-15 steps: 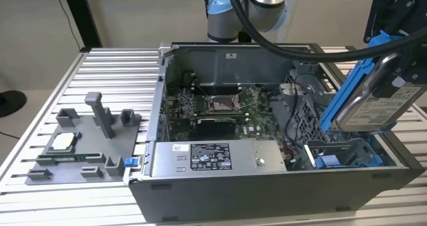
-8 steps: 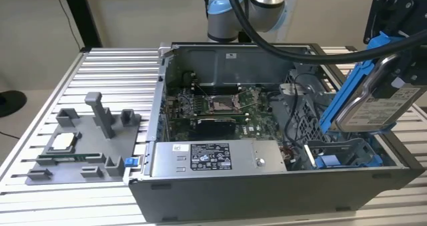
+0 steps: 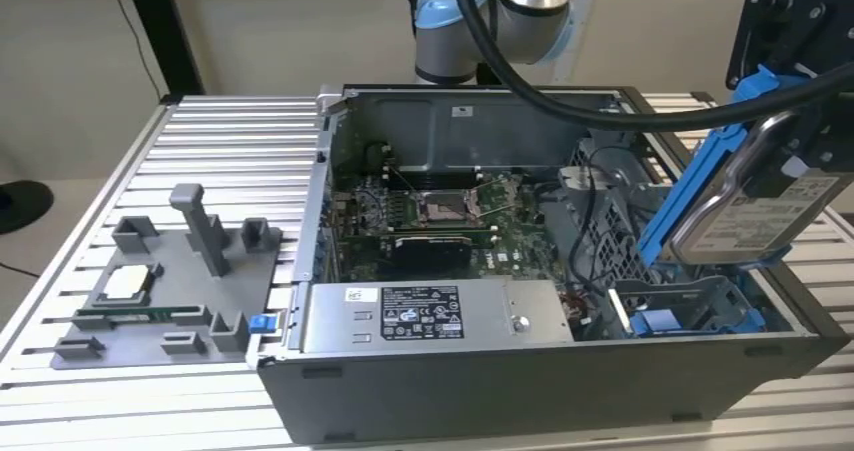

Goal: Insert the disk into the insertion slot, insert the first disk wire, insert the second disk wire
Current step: 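Insert the disk into the insertion slot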

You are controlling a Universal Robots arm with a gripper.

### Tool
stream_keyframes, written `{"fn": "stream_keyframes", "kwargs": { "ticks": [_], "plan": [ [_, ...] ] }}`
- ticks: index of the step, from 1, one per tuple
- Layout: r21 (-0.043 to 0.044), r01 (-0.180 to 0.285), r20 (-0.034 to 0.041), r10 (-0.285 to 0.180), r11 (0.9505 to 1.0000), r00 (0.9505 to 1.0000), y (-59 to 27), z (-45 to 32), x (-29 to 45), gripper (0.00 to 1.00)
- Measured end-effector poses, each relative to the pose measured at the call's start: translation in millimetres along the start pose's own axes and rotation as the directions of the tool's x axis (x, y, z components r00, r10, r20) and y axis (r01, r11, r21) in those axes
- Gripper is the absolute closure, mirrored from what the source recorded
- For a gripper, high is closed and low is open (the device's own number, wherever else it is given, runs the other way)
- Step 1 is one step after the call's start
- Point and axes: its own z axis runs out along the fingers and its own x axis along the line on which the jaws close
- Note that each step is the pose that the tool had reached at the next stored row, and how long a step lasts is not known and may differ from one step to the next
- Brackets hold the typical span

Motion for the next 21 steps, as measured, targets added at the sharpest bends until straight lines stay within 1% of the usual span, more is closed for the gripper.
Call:
{"fn": "stream_keyframes", "kwargs": {
  "ticks": [3,8,10,15,21],
  "plan": [
    [0.0,0.0,0.0001,0.0,1.0,1.0,-0.1,2.9,0.0,1.0],
    [0.0,0.0,0.0003,0.0,1.0,1.0,-0.6,11.7,0.0,1.0],
    [0.0,0.0,0.0002,0.0,1.0,1.0,-1.8,15.2,-0.1,1.0],
    [0.0,0.0,0.0011,0.0,1.0,1.0,-8.6,22.3,0.2,1.0],
    [0.0,0.0,0.0011,0.0,1.0,1.0,-9.5,31.0,0.2,1.0]
  ]
}}
